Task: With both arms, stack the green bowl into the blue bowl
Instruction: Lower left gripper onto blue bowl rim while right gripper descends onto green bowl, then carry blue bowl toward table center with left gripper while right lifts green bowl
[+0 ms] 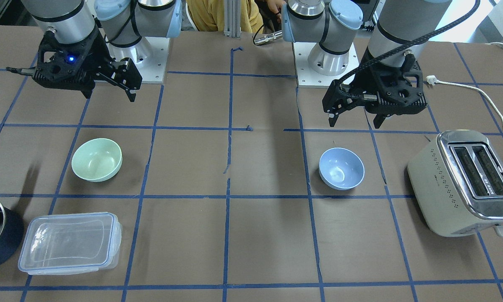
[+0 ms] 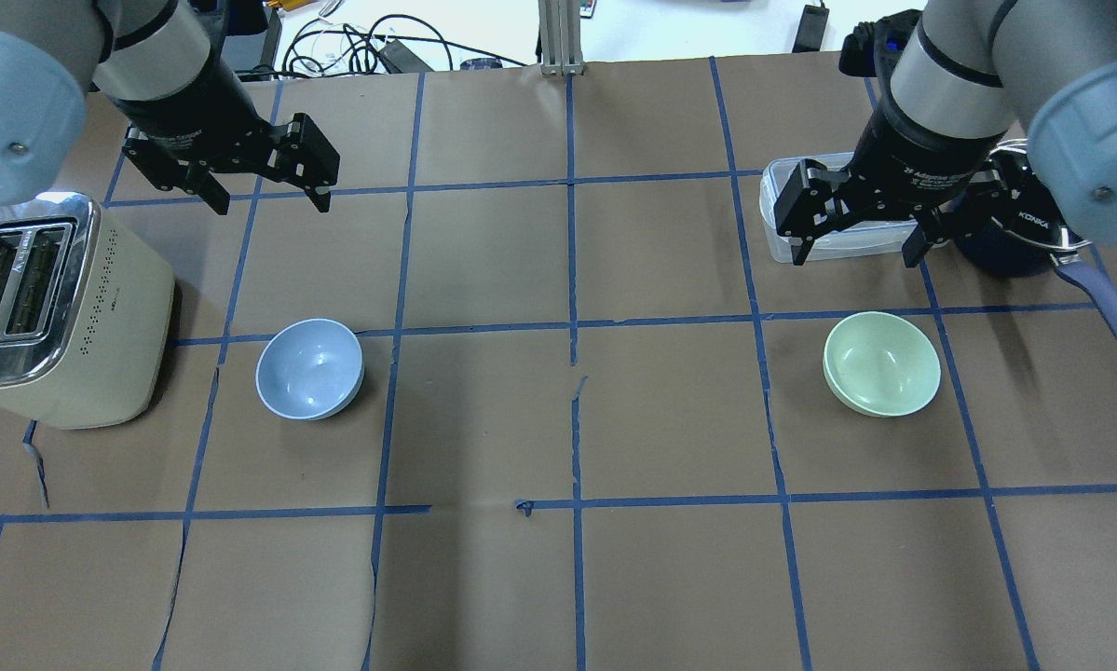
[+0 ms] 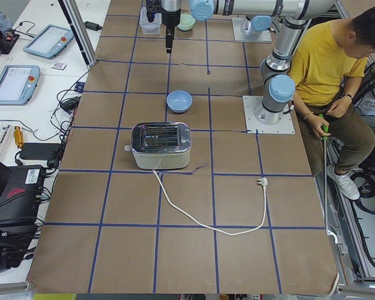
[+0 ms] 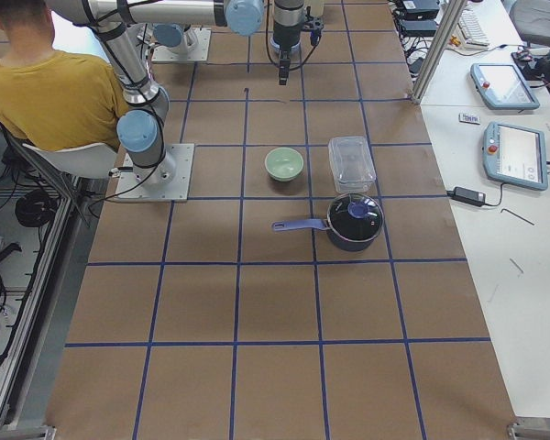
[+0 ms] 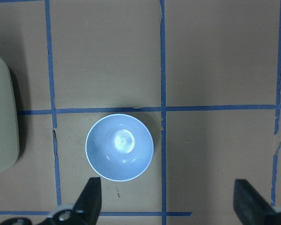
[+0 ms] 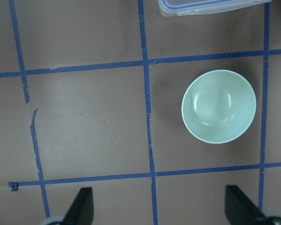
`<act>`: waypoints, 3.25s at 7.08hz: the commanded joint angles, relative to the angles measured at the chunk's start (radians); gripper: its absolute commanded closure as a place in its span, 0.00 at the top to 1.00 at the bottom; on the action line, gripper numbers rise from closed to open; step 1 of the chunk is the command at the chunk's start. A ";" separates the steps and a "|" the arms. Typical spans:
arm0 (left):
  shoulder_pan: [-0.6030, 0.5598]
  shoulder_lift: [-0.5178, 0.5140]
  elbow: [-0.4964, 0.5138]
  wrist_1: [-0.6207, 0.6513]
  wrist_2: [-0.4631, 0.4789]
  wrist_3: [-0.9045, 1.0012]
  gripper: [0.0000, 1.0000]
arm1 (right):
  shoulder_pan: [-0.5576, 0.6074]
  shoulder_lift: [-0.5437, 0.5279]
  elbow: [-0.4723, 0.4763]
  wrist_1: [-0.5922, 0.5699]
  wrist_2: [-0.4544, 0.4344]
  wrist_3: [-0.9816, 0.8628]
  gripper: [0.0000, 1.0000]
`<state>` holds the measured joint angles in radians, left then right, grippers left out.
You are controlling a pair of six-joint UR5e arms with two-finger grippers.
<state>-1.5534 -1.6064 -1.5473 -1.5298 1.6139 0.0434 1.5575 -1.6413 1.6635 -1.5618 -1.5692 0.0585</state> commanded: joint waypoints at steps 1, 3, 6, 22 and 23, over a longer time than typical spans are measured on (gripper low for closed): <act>0.088 -0.013 -0.077 0.060 -0.016 0.131 1.00 | -0.043 0.024 0.012 -0.017 -0.058 -0.002 1.00; 0.223 -0.024 -0.274 0.208 -0.017 0.252 1.00 | -0.128 0.098 0.051 -0.015 -0.064 -0.003 1.00; 0.311 -0.091 -0.474 0.451 -0.020 0.360 1.00 | -0.131 0.113 0.158 -0.128 -0.054 -0.203 1.00; -0.224 -0.329 -0.268 0.631 -0.262 -0.453 0.00 | -0.200 0.161 0.588 -0.692 -0.048 -0.583 0.77; -0.226 -0.369 -0.252 0.640 -0.262 -0.453 0.00 | -0.200 0.163 0.602 -0.695 -0.046 -0.583 0.49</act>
<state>-1.7739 -1.9249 -1.8265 -0.9076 1.3514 -0.4069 1.3586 -1.4813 2.2529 -2.2545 -1.6161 -0.5248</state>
